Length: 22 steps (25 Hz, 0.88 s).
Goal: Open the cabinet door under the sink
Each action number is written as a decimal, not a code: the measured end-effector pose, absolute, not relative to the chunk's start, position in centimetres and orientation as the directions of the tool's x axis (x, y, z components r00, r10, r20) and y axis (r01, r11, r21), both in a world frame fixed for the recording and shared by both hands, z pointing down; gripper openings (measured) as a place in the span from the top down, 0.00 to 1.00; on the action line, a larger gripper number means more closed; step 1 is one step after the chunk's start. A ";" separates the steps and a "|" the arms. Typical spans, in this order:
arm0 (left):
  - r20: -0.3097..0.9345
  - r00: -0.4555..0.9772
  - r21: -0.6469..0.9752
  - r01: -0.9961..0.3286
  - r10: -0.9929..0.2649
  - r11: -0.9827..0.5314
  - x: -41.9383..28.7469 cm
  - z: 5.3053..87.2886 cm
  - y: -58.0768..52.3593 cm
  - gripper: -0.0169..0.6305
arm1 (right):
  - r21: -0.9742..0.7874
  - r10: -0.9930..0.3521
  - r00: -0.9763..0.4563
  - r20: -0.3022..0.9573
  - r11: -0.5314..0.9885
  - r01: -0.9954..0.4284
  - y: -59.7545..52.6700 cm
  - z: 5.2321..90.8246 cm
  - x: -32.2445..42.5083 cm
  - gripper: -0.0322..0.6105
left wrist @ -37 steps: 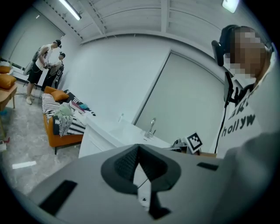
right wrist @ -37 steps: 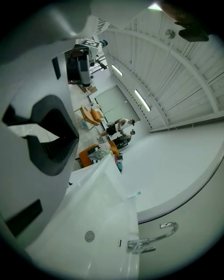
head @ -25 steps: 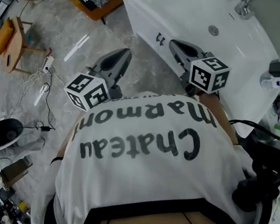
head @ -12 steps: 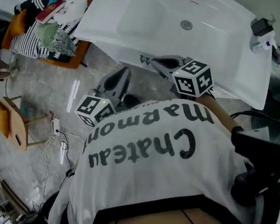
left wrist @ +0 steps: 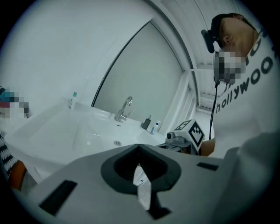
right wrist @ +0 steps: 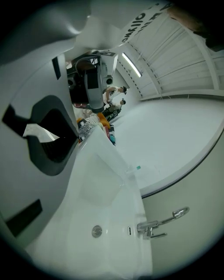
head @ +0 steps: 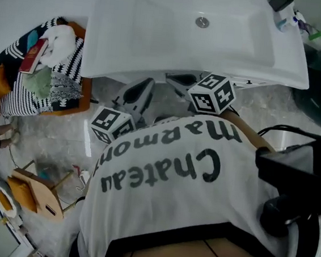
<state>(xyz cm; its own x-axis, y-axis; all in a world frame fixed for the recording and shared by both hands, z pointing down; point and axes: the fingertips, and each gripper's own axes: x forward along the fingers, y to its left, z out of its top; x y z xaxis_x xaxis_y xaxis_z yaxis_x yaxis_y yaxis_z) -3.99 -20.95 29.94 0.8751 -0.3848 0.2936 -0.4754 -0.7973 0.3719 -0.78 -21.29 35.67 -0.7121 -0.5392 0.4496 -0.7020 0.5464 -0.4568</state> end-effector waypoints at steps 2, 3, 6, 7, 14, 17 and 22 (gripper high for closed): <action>0.314 0.892 0.395 -0.434 -0.325 -0.809 -4.9 30.9 -21.2 0.96 | -0.477 -0.561 -0.690 0.456 0.501 -0.722 -21.7 36.3 -2.0 0.94; 0.326 0.899 0.407 -0.412 -0.292 -0.815 -5.7 31.6 -21.4 0.96 | -0.484 -0.573 -0.676 0.464 0.475 -0.735 -22.1 36.7 -2.8 0.94; 0.354 0.914 0.432 -0.349 -0.200 -0.832 -7.4 33.7 -21.2 0.96 | -0.497 -0.618 -0.621 0.482 0.391 -0.774 -22.3 38.2 -4.2 0.94; 0.356 0.918 0.443 -0.331 -0.175 -0.833 -7.6 34.5 -20.9 0.96 | -0.502 -0.636 -0.602 0.482 0.363 -0.785 -22.1 38.7 -4.1 0.94; 0.407 0.912 0.540 -0.281 -0.045 -0.793 -8.4 41.9 -21.8 0.96 | -0.466 -0.656 -0.478 0.584 0.211 -0.859 -22.1 43.5 -2.7 0.94; 0.436 0.900 0.551 -0.254 0.015 -0.795 -8.3 45.3 -21.4 0.96 | -0.473 -0.623 -0.463 0.630 0.165 -0.866 -21.7 46.7 -2.3 0.94; 0.499 0.865 0.545 -0.261 0.058 -0.797 -7.6 50.4 -21.5 0.92 | -0.465 -0.620 -0.436 0.653 0.126 -0.876 -22.2 51.3 -1.3 0.93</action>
<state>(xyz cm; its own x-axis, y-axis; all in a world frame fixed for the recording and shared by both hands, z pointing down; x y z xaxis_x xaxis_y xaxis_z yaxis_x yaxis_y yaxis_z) -7.61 -21.50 50.44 0.8646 0.0579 0.4990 -0.2613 -0.7965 0.5452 -1.28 -22.24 51.28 -0.4355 -0.6198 0.6529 -0.8763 0.1258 -0.4651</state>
